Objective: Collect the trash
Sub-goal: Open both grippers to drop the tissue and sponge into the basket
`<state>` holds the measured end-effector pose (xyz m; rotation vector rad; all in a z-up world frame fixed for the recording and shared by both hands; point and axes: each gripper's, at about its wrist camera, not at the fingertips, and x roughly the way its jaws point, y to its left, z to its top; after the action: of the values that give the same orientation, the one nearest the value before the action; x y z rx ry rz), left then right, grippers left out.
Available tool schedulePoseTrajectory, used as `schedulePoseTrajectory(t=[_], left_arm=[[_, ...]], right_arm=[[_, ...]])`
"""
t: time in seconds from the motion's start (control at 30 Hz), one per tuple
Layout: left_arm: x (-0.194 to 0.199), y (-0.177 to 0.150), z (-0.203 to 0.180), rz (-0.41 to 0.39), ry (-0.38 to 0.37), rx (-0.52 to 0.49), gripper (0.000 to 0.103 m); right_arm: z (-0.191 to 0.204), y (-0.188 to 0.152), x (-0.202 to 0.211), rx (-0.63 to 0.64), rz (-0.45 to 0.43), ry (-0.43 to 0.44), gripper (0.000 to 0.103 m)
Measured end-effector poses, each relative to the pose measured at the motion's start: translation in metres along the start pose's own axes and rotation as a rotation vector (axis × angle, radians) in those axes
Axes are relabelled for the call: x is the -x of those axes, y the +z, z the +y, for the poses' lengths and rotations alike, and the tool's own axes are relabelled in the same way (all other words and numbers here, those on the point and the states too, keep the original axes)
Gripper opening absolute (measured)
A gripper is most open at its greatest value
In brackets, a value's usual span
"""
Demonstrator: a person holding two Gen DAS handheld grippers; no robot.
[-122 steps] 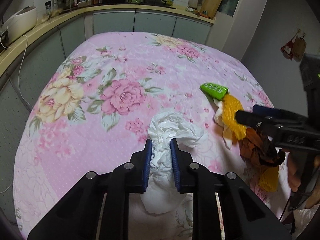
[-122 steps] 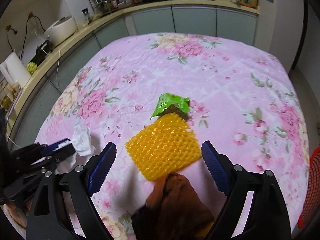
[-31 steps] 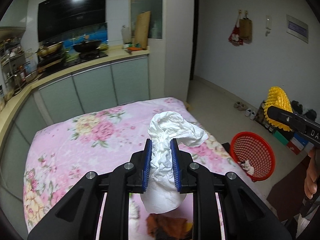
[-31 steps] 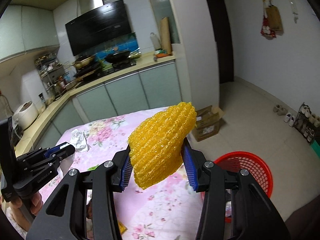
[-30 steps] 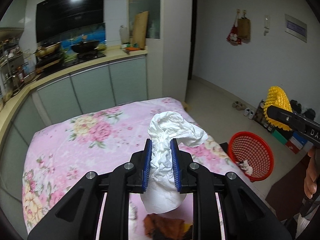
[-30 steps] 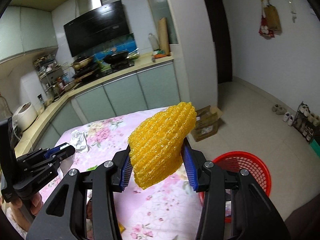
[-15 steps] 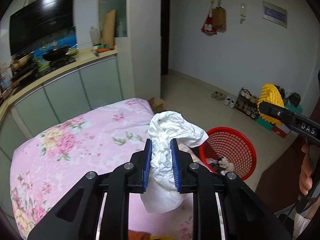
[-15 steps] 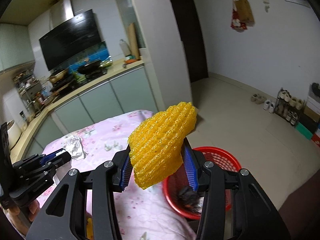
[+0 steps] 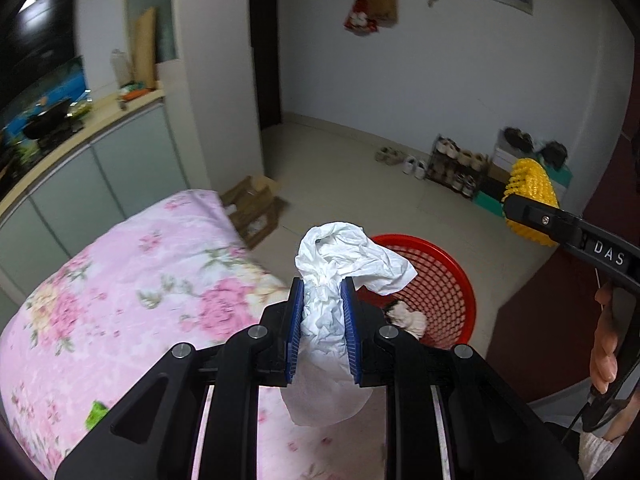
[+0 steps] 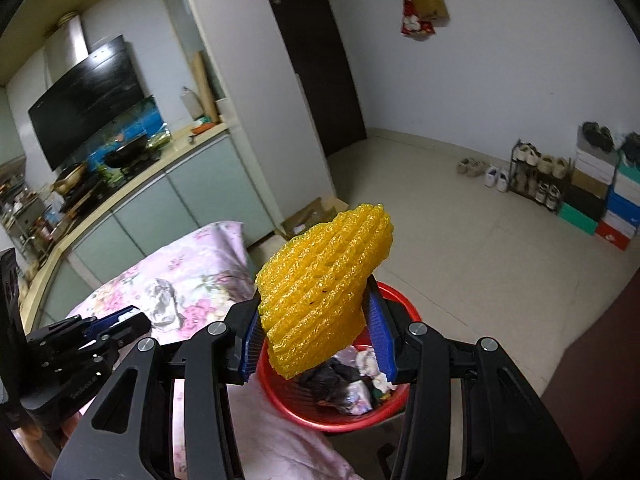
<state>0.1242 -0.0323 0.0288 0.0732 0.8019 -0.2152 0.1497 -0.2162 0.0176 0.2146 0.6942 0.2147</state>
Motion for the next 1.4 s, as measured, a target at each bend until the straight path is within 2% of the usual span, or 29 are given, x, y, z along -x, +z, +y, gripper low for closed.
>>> schedulePoseTrajectory(t=[0.17, 0.4, 0.7, 0.77, 0.83, 0.9, 1.03, 1.2, 1.27, 1.4], left_arm=[[-0.040, -0.001, -0.016, 0.089, -0.032, -0.022, 0.018], [-0.094, -0.019, -0.035, 0.216, -0.040, -0.048, 0.018], [-0.133, -0.021, -0.046, 0.299, -0.075, -0.057, 0.018], [-0.137, -0.021, -0.047, 0.312, -0.086, -0.052, 0.019], [-0.143, -0.023, -0.047, 0.329, -0.099, -0.049, 0.019], [-0.147, -0.025, -0.046, 0.341, -0.110, -0.046, 0.023], [-0.152, -0.027, -0.043, 0.354, -0.130, -0.029, 0.040], [-0.154, -0.027, -0.043, 0.356, -0.137, -0.018, 0.056], [-0.151, -0.026, -0.043, 0.348, -0.146, -0.011, 0.066], [-0.136, -0.020, -0.039, 0.316, -0.144, -0.010, 0.072]], right_arm=[[-0.012, -0.004, -0.017, -0.032, 0.046, -0.021, 0.044], [-0.018, -0.010, -0.043, -0.049, 0.115, -0.026, 0.044], [-0.025, -0.013, -0.078, -0.084, 0.205, 0.002, 0.044], [-0.027, -0.015, -0.086, -0.093, 0.235, 0.012, 0.045], [-0.029, -0.017, -0.092, -0.104, 0.259, 0.017, 0.053], [-0.031, -0.018, -0.096, -0.121, 0.270, 0.023, 0.058], [-0.035, -0.017, -0.098, -0.161, 0.277, 0.047, 0.070], [-0.037, -0.015, -0.095, -0.177, 0.273, 0.061, 0.072], [-0.038, -0.014, -0.094, -0.181, 0.270, 0.063, 0.072], [-0.043, -0.012, -0.084, -0.202, 0.249, 0.066, 0.072]])
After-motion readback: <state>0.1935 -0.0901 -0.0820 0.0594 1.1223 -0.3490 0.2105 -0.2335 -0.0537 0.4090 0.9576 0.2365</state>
